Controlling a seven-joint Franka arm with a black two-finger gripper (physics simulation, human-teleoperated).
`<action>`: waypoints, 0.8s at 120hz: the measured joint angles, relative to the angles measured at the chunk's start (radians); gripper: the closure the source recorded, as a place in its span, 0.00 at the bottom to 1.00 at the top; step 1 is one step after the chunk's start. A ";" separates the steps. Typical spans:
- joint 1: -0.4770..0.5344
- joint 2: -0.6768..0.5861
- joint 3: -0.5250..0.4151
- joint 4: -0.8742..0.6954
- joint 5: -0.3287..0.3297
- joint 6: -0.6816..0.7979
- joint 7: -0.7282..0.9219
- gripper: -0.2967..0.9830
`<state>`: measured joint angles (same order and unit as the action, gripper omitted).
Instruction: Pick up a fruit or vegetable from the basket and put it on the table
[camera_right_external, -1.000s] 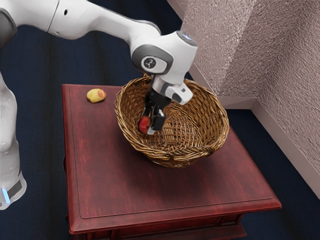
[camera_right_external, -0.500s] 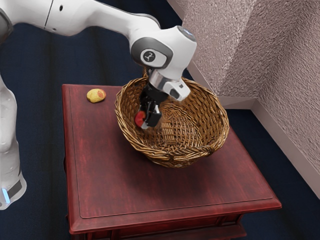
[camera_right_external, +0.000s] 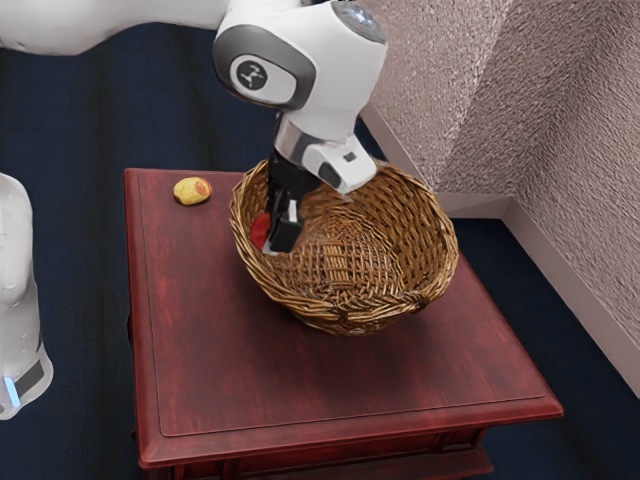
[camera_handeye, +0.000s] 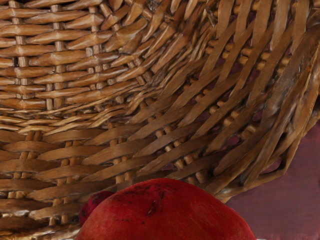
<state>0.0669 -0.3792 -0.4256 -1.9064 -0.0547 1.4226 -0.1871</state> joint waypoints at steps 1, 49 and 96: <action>0.000 -0.001 -0.003 -0.001 -0.003 -0.003 -0.002 0.43; -0.004 -0.035 -0.081 -0.087 -0.159 -0.083 -0.137 0.44; -0.027 -0.083 -0.142 -0.290 -0.217 0.112 -0.262 0.44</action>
<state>0.0397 -0.4623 -0.5673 -2.1960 -0.2721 1.5348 -0.4495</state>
